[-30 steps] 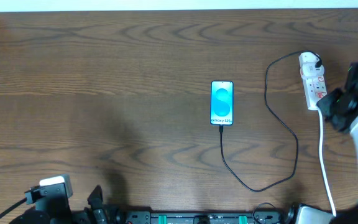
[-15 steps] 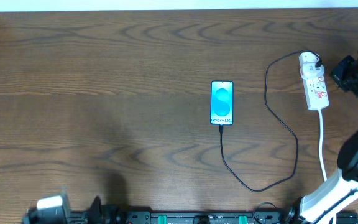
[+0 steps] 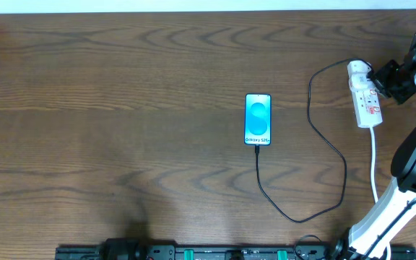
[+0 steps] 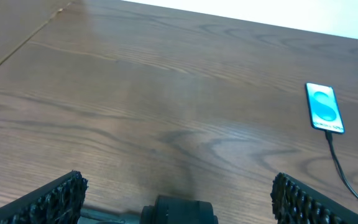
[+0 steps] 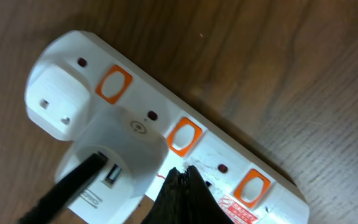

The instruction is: Plug charger to phone and switch on socket

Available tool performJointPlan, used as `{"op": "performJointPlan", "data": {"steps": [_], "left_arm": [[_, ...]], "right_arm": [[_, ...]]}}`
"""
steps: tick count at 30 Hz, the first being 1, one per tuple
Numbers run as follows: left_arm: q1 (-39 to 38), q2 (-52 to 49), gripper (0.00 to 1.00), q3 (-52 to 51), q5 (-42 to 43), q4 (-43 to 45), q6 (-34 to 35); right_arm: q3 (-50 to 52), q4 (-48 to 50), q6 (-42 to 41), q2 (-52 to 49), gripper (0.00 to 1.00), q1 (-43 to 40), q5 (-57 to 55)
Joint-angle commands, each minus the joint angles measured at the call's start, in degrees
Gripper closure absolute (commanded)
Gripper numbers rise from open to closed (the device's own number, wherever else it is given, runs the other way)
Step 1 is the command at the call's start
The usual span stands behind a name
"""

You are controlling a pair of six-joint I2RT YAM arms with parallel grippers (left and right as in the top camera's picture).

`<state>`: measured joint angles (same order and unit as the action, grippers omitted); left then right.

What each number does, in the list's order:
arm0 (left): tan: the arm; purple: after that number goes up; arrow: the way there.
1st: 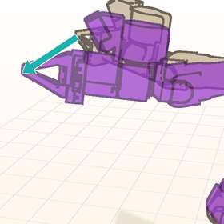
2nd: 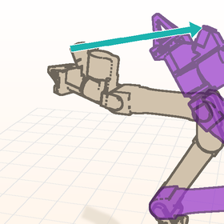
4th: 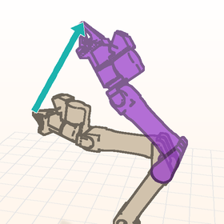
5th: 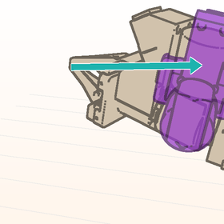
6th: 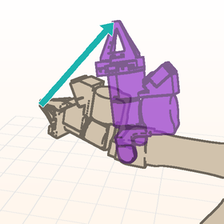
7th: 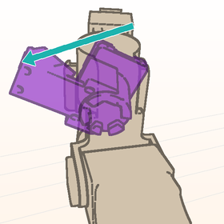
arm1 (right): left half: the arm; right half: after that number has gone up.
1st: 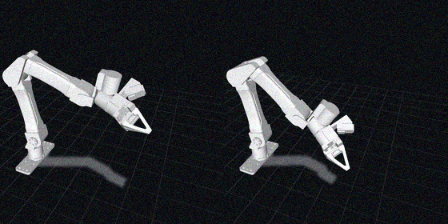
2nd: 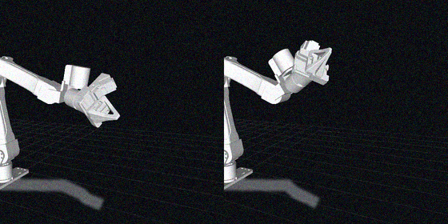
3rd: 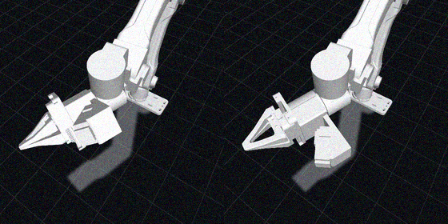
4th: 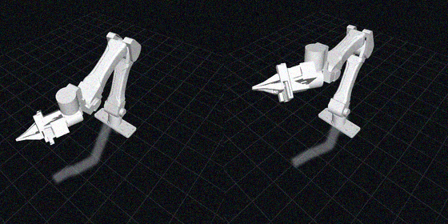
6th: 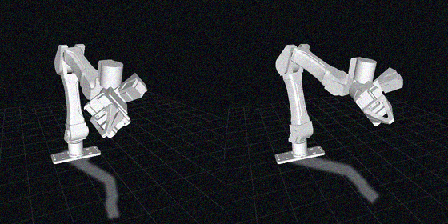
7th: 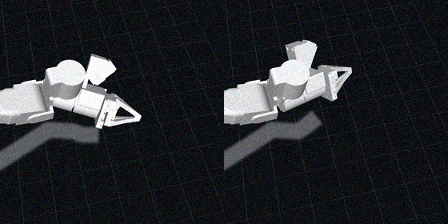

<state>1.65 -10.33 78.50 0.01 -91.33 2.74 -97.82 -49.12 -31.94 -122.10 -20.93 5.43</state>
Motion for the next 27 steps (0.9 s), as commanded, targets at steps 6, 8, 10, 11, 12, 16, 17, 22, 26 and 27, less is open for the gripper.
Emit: {"op": "performJointPlan", "data": {"steps": [6, 8, 10, 11, 12, 16, 17, 22, 26, 27], "left_arm": [[-2.62, 0.44, 0.05, 0.20, -0.48, 0.09, -0.13], [-2.73, 0.50, 0.05, 0.20, -0.48, 0.09, -0.13], [-2.73, 0.94, 0.05, 0.20, -0.48, 0.09, -0.13], [-2.73, 1.27, 0.05, 0.20, -0.48, 0.11, -0.11], [-2.75, 1.84, 0.05, 0.20, -0.48, 0.13, -0.11], [-2.78, 4.63, 0.05, 0.20, -0.48, 0.15, -0.11], [-2.78, 6.67, 0.05, 0.20, -0.48, 0.15, -0.11], [-2.75, 10.21, 0.05, 0.72, -0.48, -0.22, -0.13], [-2.75, 10.12, 0.05, 1.31, -0.50, -0.13, -0.15], [-2.75, 10.12, 0.05, 1.29, -0.50, -0.13, -0.15]], "right_arm": [[-1.44, 0.90, -1.44, -0.85, 0.99, 0.02, 0.50], [-1.44, 1.49, -1.46, -1.36, 0.99, 0.02, 0.52], [-1.44, 1.90, -1.46, -1.86, 0.99, 0.02, 0.52], [-1.44, 2.01, -1.46, -2.14, 0.99, 0.04, 0.52], [-1.44, 2.08, -1.51, -2.36, 0.99, 0.04, 0.57], [-1.44, 2.25, -1.86, -2.78, 0.99, 0.02, 0.55], [-1.44, 2.60, -1.84, -2.78, 0.99, 0.02, 0.55], [-1.44, 2.62, -1.86, -2.78, 0.99, 0.04, 0.55], [-1.44, 2.64, -1.86, -2.86, 0.99, 0.04, 0.74], [-1.44, 2.69, -1.86, -2.97, 0.99, 0.04, 0.72]]}}
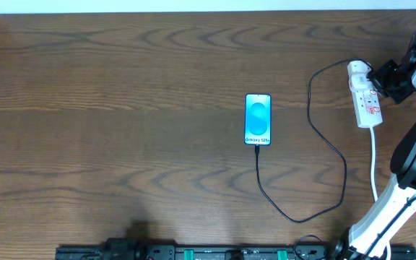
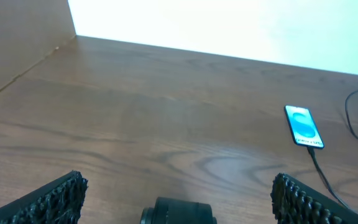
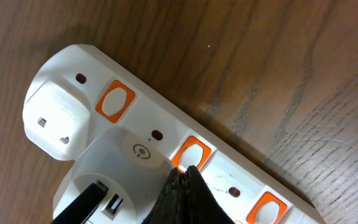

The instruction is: Plug charger to phone and switch on socket

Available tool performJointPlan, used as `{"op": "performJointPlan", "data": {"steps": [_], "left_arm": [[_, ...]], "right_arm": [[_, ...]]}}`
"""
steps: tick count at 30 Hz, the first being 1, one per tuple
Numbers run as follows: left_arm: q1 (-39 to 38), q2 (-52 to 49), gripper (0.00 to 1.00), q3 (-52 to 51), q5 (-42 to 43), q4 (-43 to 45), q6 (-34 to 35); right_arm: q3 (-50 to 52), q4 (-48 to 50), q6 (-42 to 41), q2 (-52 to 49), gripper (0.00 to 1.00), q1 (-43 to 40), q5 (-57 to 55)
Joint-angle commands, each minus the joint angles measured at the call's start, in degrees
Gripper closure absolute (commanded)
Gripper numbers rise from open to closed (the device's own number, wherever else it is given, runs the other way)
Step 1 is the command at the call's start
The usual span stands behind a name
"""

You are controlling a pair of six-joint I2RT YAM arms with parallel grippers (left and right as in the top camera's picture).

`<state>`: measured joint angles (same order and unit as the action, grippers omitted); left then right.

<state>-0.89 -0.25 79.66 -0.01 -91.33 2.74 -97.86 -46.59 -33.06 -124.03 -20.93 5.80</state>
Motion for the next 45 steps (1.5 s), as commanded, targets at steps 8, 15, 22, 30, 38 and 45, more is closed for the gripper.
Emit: {"op": "performJointPlan", "data": {"steps": [8, 15, 22, 30, 38, 45], "left_arm": [[-0.22, 0.04, 0.05, 0.13, -0.46, -0.07, -0.13], [-0.17, 0.04, 0.05, 0.13, -0.46, 0.11, 0.11], [-0.17, 0.04, 0.05, 0.13, -0.48, 0.07, 0.07], [-0.17, 0.04, 0.05, 0.13, -0.48, 0.07, 0.09], [-0.17, 0.04, 0.05, 0.13, -0.48, 0.09, 0.07], [-0.17, 0.04, 0.05, 0.13, -0.48, 0.07, 0.07]], "right_arm": [[-1.38, 1.16, -0.59, -4.59, 0.99, 1.81, 0.13], [-1.42, 1.20, 0.85, -5.03, 0.99, 5.79, 0.35], [-1.46, -1.60, 2.40, 4.17, 0.99, 4.68, -2.95], [-1.38, -2.51, 2.49, 10.29, 0.99, 2.91, -8.57], [-1.33, -2.56, 2.47, 3.34, 0.99, 2.91, -8.46], [-1.33, -2.47, 2.47, 0.66, 0.99, 2.91, -8.46]]}}
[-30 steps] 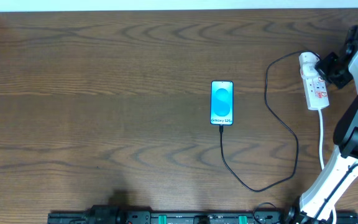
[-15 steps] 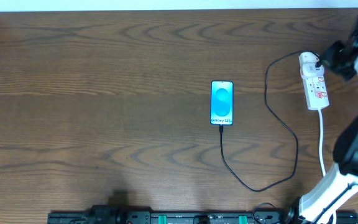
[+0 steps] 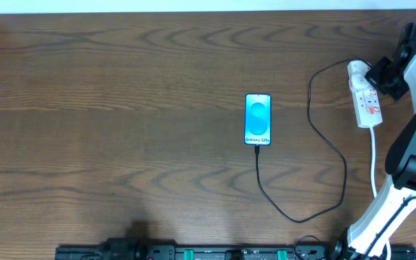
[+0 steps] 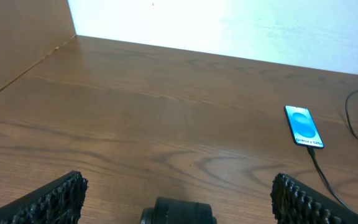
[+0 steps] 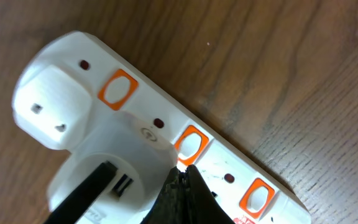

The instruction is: Plug charger to phone and switch on socket

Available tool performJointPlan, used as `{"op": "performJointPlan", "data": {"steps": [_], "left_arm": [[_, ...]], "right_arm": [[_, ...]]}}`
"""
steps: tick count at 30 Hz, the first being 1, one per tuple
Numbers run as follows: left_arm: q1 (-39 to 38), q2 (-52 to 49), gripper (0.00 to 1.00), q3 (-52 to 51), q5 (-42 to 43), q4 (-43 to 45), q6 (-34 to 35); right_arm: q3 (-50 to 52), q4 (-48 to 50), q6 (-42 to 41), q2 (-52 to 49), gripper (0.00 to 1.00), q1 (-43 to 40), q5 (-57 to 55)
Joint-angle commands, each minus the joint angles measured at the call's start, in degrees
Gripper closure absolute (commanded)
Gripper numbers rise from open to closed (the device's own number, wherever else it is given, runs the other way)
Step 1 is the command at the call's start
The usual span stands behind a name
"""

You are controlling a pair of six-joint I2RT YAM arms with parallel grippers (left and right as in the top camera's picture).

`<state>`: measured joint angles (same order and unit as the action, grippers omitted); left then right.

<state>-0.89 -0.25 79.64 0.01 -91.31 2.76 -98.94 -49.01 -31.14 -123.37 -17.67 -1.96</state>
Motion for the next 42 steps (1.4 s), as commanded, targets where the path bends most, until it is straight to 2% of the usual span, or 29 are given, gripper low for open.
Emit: {"op": "performJointPlan", "data": {"steps": [1, 11, 17, 23, 34, 42], "left_arm": [[-0.17, 0.04, 0.04, 0.15, -0.50, 0.04, 0.04], [-0.17, 0.04, 0.05, 0.15, -0.50, 0.04, 0.07], [-0.17, 0.04, 0.05, 0.15, -0.50, 0.04, 0.04], [-0.17, 0.04, 0.05, 0.15, -0.50, 0.04, 0.04], [-0.17, 0.04, 0.05, 0.15, -0.50, 0.04, 0.04], [-0.17, 0.04, 0.05, 0.15, -0.50, 0.04, 0.04]], "right_arm": [[-0.26, 0.04, 0.55, -0.13, 0.99, -0.35, -0.72], [-0.26, 1.86, 0.50, -2.91, 0.99, -0.50, -0.46], [-0.24, 1.90, 0.61, -6.14, 0.99, 0.42, 4.07], [-0.26, -0.85, 1.51, -7.89, 0.99, 3.23, 4.17], [-0.28, -2.78, 2.47, -1.81, 0.99, 3.96, 2.12], [-0.28, -5.81, 1.86, 11.63, 0.99, 1.42, -7.23]]}}
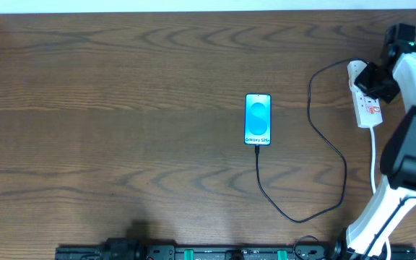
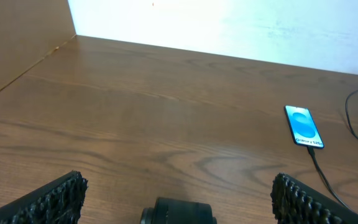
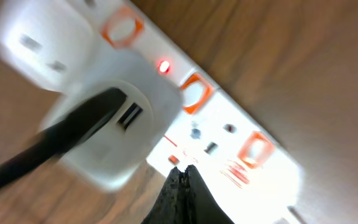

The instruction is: Plug charger to phone and switch on socket

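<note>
The phone [image 1: 258,119] lies screen-up mid-table, its screen lit blue, with the black cable [image 1: 323,137] plugged into its near end and looping to the white power strip [image 1: 364,101] at the right. In the right wrist view the strip [image 3: 229,134] shows orange switches and a red light [image 3: 164,65] glowing beside the white charger [image 3: 114,124]. My right gripper [image 3: 182,171] is shut with nothing held, its tip just over the strip. My left gripper [image 2: 179,193] hangs open above the near left of the table, far from the phone [image 2: 303,126].
A raised wooden side panel [image 2: 17,43] borders the table's left. A white wall runs along the far edge. A black rail with green fittings [image 1: 215,253] lies along the near edge. The strip's white lead [image 1: 374,162] runs toward the near edge.
A red light is now lit on the power strip next to the charger. My right gripper has shifted over the strip, toward the phone side. The left arm has not moved.
My shut right gripper hovered over the strip's orange switches with the charger plugged in and the phone connected. It then sat at the middle switch. My left wrist rose early, then stayed still. Now the strip's red light glows.
</note>
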Available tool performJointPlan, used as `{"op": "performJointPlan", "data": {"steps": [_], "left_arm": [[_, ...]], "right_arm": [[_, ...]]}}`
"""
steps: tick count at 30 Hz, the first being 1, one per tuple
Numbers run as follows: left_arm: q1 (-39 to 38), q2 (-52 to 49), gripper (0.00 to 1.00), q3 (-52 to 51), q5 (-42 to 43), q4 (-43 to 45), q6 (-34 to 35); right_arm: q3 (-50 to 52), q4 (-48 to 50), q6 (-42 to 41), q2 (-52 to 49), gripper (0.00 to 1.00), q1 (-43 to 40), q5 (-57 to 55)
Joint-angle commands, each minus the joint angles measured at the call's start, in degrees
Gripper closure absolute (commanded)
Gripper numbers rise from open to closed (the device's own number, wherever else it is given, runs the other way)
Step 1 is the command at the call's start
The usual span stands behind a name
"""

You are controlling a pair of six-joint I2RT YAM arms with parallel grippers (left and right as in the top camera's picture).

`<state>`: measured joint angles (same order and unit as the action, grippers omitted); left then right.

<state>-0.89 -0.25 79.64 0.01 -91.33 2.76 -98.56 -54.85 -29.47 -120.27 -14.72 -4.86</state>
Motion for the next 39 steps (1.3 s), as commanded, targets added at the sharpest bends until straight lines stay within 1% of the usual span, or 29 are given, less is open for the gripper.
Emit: {"op": "performJointPlan", "data": {"steps": [1, 9, 10, 13, 17, 20, 25, 29, 35, 39], "left_arm": [[-0.17, 0.04, 0.05, 0.15, -0.50, 0.07, 0.04], [-0.17, 0.04, 0.05, 0.15, -0.50, 0.07, 0.04], [-0.17, 0.04, 0.05, 0.15, -0.50, 0.07, 0.04], [-0.17, 0.04, 0.05, 0.15, -0.50, 0.07, 0.04], [-0.17, 0.04, 0.05, 0.15, -0.50, 0.07, 0.04], [-0.17, 0.04, 0.05, 0.15, -0.50, 0.07, 0.04], [-0.17, 0.04, 0.05, 0.15, -0.50, 0.07, 0.04], [-0.17, 0.04, 0.05, 0.15, -0.50, 0.07, 0.04], [-0.17, 0.04, 0.05, 0.15, -0.50, 0.07, 0.04], [-0.17, 0.04, 0.05, 0.15, -0.50, 0.07, 0.04]], "right_arm": [[-0.66, 0.04, 0.20, 11.23, 0.99, -2.08, -4.87], [-0.66, 3.21, 0.17, 34.45, 0.99, -3.37, -3.30], [-0.66, 4.26, 0.17, 39.36, 0.99, -3.34, -1.29], [-0.66, 7.93, 0.22, 47.63, 0.99, -3.34, 3.21], [-0.66, 13.05, 1.03, 56.96, 0.98, -3.30, 3.72], [-0.66, 14.56, 1.05, 61.86, 0.99, -3.23, 3.98], [-0.66, 12.48, 4.31, 67.63, 0.99, -3.19, 3.98], [-0.63, 11.74, 4.26, 71.17, 0.99, -3.19, 5.57], [-0.57, 11.26, 4.24, 76.43, 0.99, -3.19, 17.62], [-0.57, 12.00, 4.24, 79.34, 0.99, -3.17, 20.74]]}}
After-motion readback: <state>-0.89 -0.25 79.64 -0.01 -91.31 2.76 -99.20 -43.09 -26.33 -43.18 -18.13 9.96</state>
